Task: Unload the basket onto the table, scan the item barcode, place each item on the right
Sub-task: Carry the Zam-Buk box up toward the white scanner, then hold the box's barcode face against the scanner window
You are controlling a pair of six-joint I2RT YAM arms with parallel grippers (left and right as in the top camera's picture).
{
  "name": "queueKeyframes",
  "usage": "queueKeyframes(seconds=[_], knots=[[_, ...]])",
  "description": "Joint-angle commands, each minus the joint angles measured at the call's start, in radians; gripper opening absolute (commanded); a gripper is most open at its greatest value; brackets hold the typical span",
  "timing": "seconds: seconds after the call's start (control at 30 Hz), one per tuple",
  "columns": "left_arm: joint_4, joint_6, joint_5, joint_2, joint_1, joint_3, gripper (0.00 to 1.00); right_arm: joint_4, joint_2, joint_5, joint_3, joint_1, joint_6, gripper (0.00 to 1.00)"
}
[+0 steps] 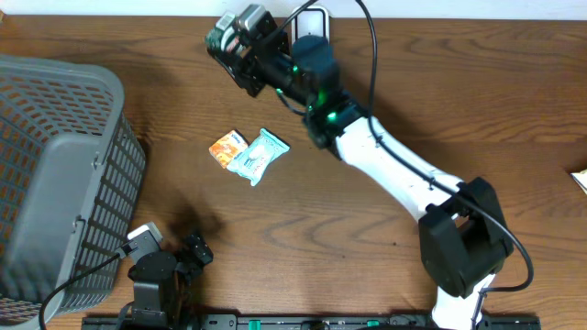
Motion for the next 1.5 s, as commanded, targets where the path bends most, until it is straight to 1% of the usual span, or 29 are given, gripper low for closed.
queueKeyframes(seconds=[0.0, 0.03, 0.07, 0.13, 0.17, 0.2, 0.23, 0.27, 0.43, 0.5, 0.6, 0.7, 0.8, 0.87, 0.93, 1.07, 1.1, 1.17, 1.2, 1.33, 1.47], knots=[[-0.062, 0.004, -0.030, -0.002, 0.003, -0.004, 0.98, -0.073, -0.006, -0.530, 0.008, -0.117, -0.150, 0.45], [-0.062, 0.004, -0.029, -0.002, 0.003, -0.004, 0.98, -0.121, -0.006, -0.694, 0.008, -0.160, -0.224, 0.46], [-0.062, 0.004, -0.030, -0.002, 0.003, -0.004, 0.98, -0.148, -0.005, -0.786, 0.008, -0.186, -0.270, 0.46], [-0.062, 0.003, -0.030, -0.002, 0.003, -0.004, 0.98, -0.249, -0.004, -1.060, 0.008, -0.259, -0.419, 0.47], [-0.062, 0.003, -0.030, -0.002, 0.003, -0.004, 0.98, -0.312, -0.002, -1.103, 0.008, -0.292, -0.453, 0.47], [-0.062, 0.003, -0.030, -0.002, 0.003, -0.004, 0.98, -0.379, -0.003, -1.104, 0.008, -0.316, -0.460, 0.41], [-0.062, 0.004, -0.029, -0.002, 0.003, -0.004, 0.98, -0.456, -0.002, -1.104, 0.006, -0.333, -0.468, 0.32], [-0.062, 0.004, -0.030, -0.002, 0.003, -0.004, 0.98, -0.500, -0.002, -1.104, 0.006, -0.339, -0.481, 0.30], [-0.062, 0.004, -0.030, -0.002, 0.003, -0.004, 0.98, -0.649, -0.002, -1.104, 0.005, -0.347, -0.604, 0.28], [-0.062, 0.003, -0.030, -0.002, 0.003, -0.004, 0.98, -0.697, -0.002, -1.104, 0.005, -0.347, -0.655, 0.29], [-0.062, 0.004, -0.030, -0.002, 0.003, -0.004, 0.98, -0.718, -0.002, -1.104, 0.005, -0.349, -0.661, 0.30], [-0.062, 0.004, -0.029, -0.002, 0.003, -0.004, 0.98, -0.776, -0.002, -1.104, 0.005, -0.353, -0.686, 0.31], [-0.062, 0.003, -0.029, -0.002, 0.003, -0.004, 0.98, -0.882, -0.002, -1.104, 0.005, -0.353, -0.823, 0.32], [-0.062, 0.003, -0.029, -0.002, 0.003, -0.004, 0.98, -0.929, -0.002, -1.099, 0.005, -0.353, -0.935, 0.35], [-0.062, 0.003, -0.029, -0.002, 0.003, -0.004, 0.98, -0.930, -0.002, -1.083, 0.005, -0.353, -1.009, 0.35], [-0.062, 0.004, -0.029, -0.002, 0.003, -0.004, 0.98, -0.851, -0.003, -1.086, 0.005, -0.354, -1.078, 0.35], [-0.062, 0.004, -0.030, -0.002, 0.003, -0.004, 0.98, -0.834, -0.003, -1.091, 0.005, -0.354, -1.081, 0.35], [-0.062, 0.003, -0.029, -0.002, 0.003, -0.004, 0.98, -0.735, -0.003, -1.104, 0.005, -0.354, -1.080, 0.34], [-0.062, 0.003, -0.029, -0.002, 0.003, -0.004, 0.98, -0.711, -0.003, -1.104, 0.005, -0.354, -1.079, 0.34], [-0.062, 0.003, -0.029, -0.002, 0.003, -0.004, 0.98, -0.678, -0.005, -1.104, 0.006, -0.350, -1.080, 0.32], [-0.062, 0.004, -0.030, -0.002, 0.003, -0.004, 0.98, -0.607, -0.006, -1.104, 0.006, -0.351, -1.079, 0.31]])
